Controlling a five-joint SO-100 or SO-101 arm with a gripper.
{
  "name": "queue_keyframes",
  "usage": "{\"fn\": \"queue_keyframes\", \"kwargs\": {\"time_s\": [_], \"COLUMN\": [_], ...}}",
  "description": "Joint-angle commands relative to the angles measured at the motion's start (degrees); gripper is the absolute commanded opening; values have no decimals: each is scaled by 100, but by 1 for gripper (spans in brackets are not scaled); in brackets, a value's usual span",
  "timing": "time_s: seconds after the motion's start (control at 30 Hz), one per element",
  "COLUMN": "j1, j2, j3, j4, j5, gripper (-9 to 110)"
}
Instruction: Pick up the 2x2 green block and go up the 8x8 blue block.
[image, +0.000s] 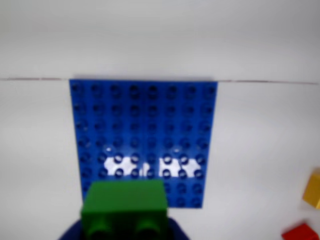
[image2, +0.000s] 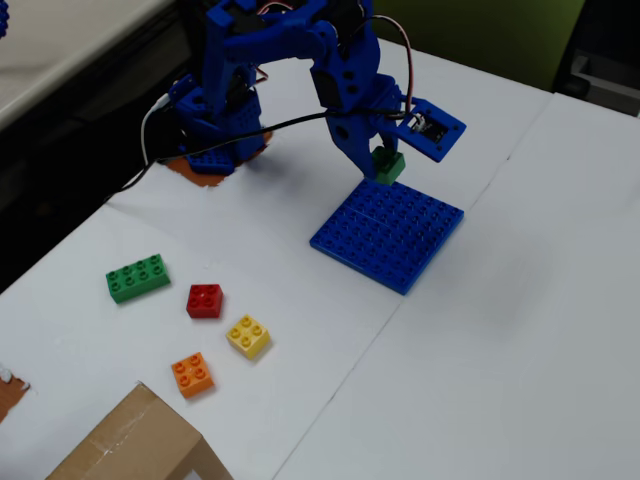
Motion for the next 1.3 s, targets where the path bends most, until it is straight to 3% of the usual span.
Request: {"fn": "queue_keyframes", "kwargs": {"time_s": [0.0,1.27], "j1": [62,79], "j2": [141,53], "j3": [-158,-97], "j4": [26,18], "j5": [-88,-97], "gripper": [9,9]}}
